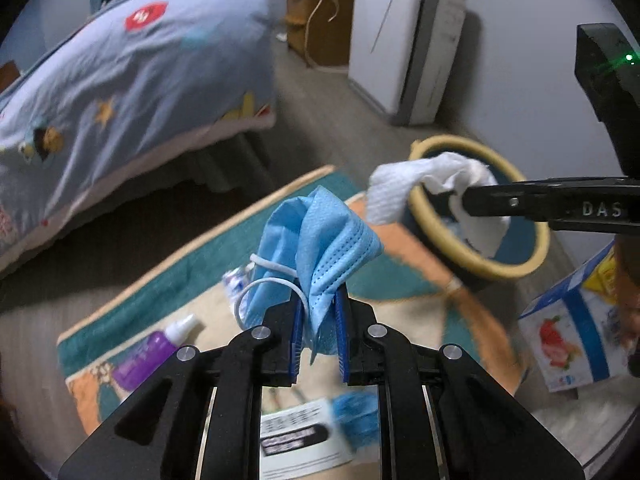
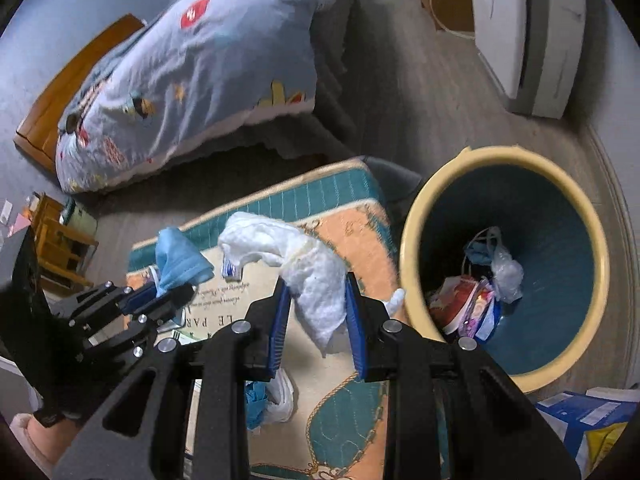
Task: Collect trash
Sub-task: 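Carry the mask and tissue over the wastebasket and open both tools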
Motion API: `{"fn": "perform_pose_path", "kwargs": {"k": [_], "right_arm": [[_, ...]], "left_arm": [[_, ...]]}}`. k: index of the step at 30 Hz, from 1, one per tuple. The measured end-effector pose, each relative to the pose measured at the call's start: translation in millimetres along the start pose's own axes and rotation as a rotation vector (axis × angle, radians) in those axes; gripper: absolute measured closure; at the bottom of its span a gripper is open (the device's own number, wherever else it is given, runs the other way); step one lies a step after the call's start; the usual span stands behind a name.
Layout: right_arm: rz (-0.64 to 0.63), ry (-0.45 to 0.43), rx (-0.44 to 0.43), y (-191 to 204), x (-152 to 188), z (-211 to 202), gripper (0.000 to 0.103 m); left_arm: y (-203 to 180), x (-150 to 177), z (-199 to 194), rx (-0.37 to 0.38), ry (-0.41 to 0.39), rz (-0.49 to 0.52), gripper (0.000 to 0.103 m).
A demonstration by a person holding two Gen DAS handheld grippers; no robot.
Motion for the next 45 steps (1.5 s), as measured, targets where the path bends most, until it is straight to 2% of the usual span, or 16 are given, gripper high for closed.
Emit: {"fn": "perform_pose_path", "kwargs": {"k": [6,10,22,30,35,38,40,41,42,44,45], "right_arm": [[0.008,-0.060,0.052,-25,-2,-28,0.077],[0.056,-0.077,0.087,-57,-1,-37,0.077],[0.242,-0.047,0.212,-153,18,-32,0.077],[0.318,-0.016,0.238,-177,28,-21,0.076],[0.316,-0.046,0.243,-176,27,-26,0.075],[0.325,-0.084,0.243,-179,26,-34,0.075],[0.336,-0.104,0.246,-181,26,-39,0.071],[0.340,-0.110,0.249,-181,26,-40,0.065],[0.343,-0.114,0.254,-182,26,-41,0.060],[0.352,-0.118,0.263,-183,27,-42,0.034],[0.354,-0.118,0.264,-183,27,-43,0.028]], "left_arm": [[-42,-13,-8,0.045,-0.038,0.036,0.088],[-66,-14,-3,0.076,-0.043,0.068,0.088],[-129,-13,37,0.128,-0.007,0.163,0.088],[-155,-4,72,0.118,0.042,0.211,0.088],[-164,-6,76,0.134,0.019,0.218,0.087],[-163,-12,63,0.181,-0.057,0.201,0.076],[-164,-15,57,0.198,-0.094,0.192,0.061],[-164,-16,53,0.205,-0.115,0.188,0.048],[-164,-17,51,0.209,-0.124,0.186,0.040],[-164,-17,50,0.189,-0.135,0.192,0.033],[-164,-16,50,0.181,-0.134,0.194,0.027]]}}
Point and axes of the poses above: each gripper's, at about its wrist camera, not at the fingertips, and z roughly the way its jaws point, y to its left, x to its underside, the point moved 1 cm from there along z, roughly the way its jaws point, and after that the axes turned 7 degrees about -z, right-handed, at the moved point
